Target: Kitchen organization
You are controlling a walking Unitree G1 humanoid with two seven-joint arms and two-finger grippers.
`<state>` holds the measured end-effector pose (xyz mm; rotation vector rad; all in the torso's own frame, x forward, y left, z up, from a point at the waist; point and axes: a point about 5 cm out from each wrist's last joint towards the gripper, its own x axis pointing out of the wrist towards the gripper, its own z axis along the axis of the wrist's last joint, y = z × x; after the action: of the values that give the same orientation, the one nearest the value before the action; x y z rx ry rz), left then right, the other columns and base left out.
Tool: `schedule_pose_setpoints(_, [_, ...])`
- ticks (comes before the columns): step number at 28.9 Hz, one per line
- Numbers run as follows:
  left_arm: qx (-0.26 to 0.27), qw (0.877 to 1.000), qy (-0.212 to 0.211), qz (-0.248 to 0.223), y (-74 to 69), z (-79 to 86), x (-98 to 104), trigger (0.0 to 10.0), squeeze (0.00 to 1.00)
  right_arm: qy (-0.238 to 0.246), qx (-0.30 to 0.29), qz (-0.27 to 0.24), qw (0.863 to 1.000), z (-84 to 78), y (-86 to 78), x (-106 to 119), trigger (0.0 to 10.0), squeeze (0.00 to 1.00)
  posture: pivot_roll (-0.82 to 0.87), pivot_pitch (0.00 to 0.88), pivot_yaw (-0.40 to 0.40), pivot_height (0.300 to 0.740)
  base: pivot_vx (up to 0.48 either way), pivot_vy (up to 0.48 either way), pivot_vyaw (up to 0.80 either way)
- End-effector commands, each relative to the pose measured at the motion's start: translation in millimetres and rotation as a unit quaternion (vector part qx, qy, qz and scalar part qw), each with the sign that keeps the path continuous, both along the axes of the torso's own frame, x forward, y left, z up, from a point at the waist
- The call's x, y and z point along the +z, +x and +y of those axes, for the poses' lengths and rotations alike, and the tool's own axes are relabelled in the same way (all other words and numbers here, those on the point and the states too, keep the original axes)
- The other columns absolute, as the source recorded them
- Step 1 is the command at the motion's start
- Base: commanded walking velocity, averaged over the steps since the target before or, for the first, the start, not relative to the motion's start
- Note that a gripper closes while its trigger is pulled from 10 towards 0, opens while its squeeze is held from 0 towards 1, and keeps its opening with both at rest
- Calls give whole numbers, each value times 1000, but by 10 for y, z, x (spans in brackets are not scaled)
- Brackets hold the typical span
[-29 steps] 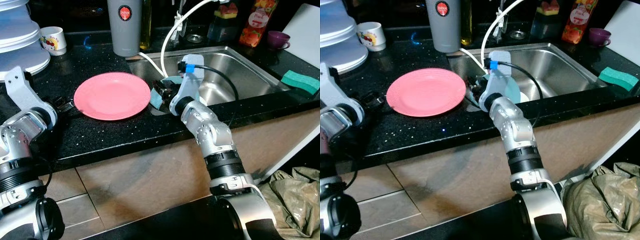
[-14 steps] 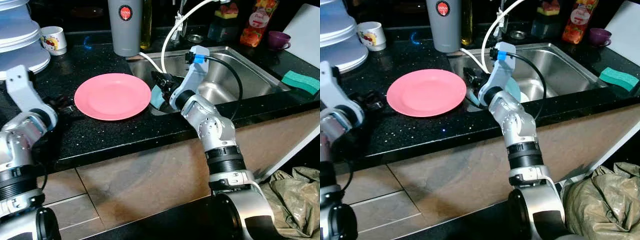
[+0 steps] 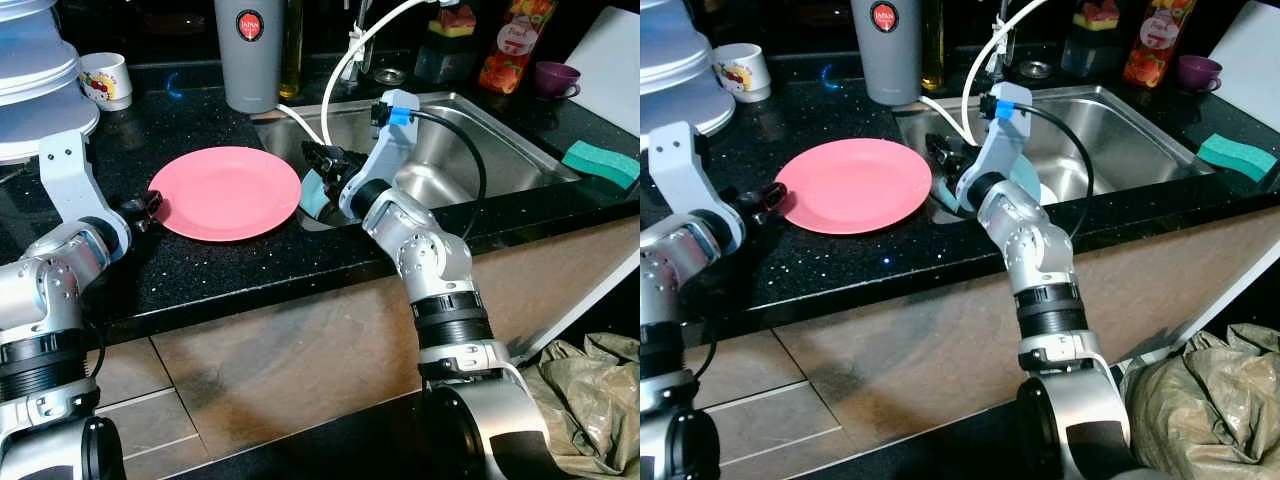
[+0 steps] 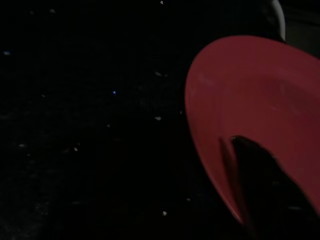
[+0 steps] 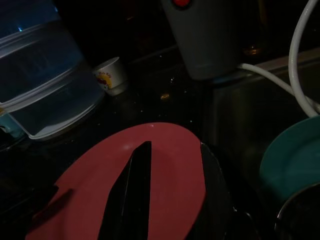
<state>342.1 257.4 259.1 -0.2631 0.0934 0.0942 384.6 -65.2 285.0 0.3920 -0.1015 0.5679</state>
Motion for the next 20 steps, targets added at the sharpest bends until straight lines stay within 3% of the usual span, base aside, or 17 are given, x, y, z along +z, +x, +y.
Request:
schedule_pose_setpoints(1, [0, 1000, -5, 25, -9, 14, -65, 10000, 1000, 3, -1, 16, 1000, -20, 18, -57, 10000, 0, 79, 143, -38, 740, 0, 0, 0])
schedule_pose_setpoints(4, [-19, 998, -48, 34, 21, -27, -97, 10000, 1000, 14, -19, 46, 999, -42, 80, -140, 10000, 0, 91, 142, -46, 740, 0, 0, 0])
schedule_pose_setpoints(7, [-26, 997, -59, 35, 42, -40, -98, 10000, 1000, 18, -19, 48, 998, -40, 85, -140, 10000, 0, 90, 143, -46, 740, 0, 0, 0])
schedule_pose_setpoints(12, [-54, 991, -104, 60, 192, -143, -115, 10000, 1000, 27, -12, 56, 998, -14, 85, -141, 10000, 0, 77, 152, -32, 740, 0, 0, 0])
schedule_pose_setpoints(13, [-60, 990, -107, 66, 220, -169, -119, 10000, 369, 33, -10, 63, 997, -11, 90, -147, 10000, 0, 77, 152, -32, 740, 0, 0, 0])
schedule_pose_setpoints(14, [-63, 989, -109, 74, 250, -193, -127, 10000, 0, 38, -7, 75, 996, -6, 101, -171, 10000, 0, 72, 154, -26, 740, 0, 0, 0])
schedule_pose_setpoints(20, [-73, 987, -107, 92, 320, -235, -139, 10000, 0, 18, -70, 137, 988, -60, 205, -396, 10000, 0, 66, 158, -12, 740, 0, 0, 0])
